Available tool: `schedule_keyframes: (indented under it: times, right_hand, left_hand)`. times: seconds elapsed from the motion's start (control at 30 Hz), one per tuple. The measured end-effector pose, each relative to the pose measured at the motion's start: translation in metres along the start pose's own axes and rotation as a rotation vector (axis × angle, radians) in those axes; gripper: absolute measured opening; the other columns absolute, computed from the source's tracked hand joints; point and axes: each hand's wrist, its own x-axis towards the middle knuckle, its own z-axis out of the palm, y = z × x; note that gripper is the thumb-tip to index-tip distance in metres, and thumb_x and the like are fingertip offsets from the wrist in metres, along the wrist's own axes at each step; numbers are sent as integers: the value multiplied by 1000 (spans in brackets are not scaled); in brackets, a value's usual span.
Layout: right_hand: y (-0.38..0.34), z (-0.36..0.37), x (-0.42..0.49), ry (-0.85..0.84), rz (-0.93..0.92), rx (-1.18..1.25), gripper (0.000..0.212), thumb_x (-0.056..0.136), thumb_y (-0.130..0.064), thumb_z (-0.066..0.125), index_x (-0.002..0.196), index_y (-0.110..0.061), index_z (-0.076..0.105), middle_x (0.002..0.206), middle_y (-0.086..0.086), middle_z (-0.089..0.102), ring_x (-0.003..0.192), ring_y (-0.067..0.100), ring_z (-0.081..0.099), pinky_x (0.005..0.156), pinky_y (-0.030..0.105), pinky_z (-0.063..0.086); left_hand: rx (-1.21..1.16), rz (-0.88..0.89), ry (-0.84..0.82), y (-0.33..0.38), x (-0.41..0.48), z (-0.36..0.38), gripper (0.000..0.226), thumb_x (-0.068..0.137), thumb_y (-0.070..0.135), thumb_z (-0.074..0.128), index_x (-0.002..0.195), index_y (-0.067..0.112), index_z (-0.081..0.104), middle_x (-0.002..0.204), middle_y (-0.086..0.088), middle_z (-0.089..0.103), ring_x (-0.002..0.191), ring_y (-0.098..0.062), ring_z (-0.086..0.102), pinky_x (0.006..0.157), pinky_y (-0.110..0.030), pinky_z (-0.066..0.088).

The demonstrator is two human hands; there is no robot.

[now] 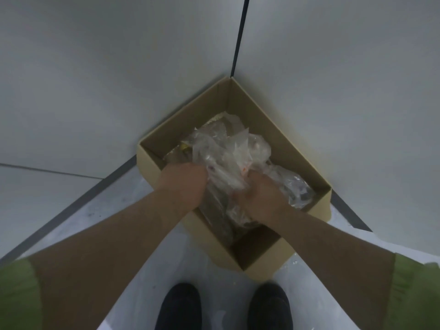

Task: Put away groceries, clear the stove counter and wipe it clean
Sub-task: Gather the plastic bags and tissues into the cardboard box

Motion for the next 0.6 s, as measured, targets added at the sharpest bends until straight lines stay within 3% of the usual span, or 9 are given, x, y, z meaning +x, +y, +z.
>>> schedule_keyframes:
  times: [0.1, 0.17, 0.3, 0.4, 0.5, 0.6]
  right_hand:
    - [-4, -7, -12, -20, -44, -65, 65, 79, -53, 64, 136, -30, 40, 127, -8, 41, 118, 13, 43, 103, 30, 39]
    - [-10, -15, -27, -1, -106, -1, 73, 78, -55, 62, 141, -29, 37, 139, -6, 41, 128, 15, 41, 110, 34, 37]
    - [-28, -45, -62, 57, -215, 53, 49, 87, -36, 66, 132, -34, 47, 125, -15, 50, 120, 13, 51, 105, 37, 44]
    - [-52, -77, -89, 76, -209, 87, 38, 90, -31, 65, 125, -38, 52, 117, -24, 51, 111, 0, 52, 101, 27, 46]
    - [-76, -103, -112, 138, -179, 155, 25, 88, -34, 65, 109, -43, 55, 105, -28, 57, 98, -1, 58, 90, 24, 52]
    - [-105, -132, -142, 191, -139, 254, 19, 87, -33, 67, 98, -45, 57, 99, -22, 62, 91, 1, 61, 82, 25, 55]
  left_hand:
    - [-75, 26, 82, -6, -11, -8, 18, 93, 34, 45, 78, 25, 50, 73, 5, 51, 70, -16, 53, 71, -28, 41]
    - [-199, 13, 107, -11, -23, -16, 20, 93, 36, 46, 84, 23, 58, 78, 5, 56, 75, -15, 56, 75, -30, 47]
    - [-473, -14, 154, -13, -51, -47, 20, 92, 35, 53, 97, 21, 67, 85, 10, 59, 82, -11, 56, 68, -22, 42]
    - [-621, -45, 167, -9, -68, -86, 24, 92, 39, 55, 101, 20, 67, 93, 7, 66, 82, -8, 58, 68, -18, 43]
    - [-819, -107, 206, -7, -89, -131, 25, 83, 41, 66, 106, 32, 63, 80, 23, 56, 70, 11, 51, 61, -4, 37]
    - [-895, -82, 258, -1, -115, -179, 41, 77, 45, 70, 110, 51, 46, 81, 36, 39, 75, 30, 42, 63, 4, 35]
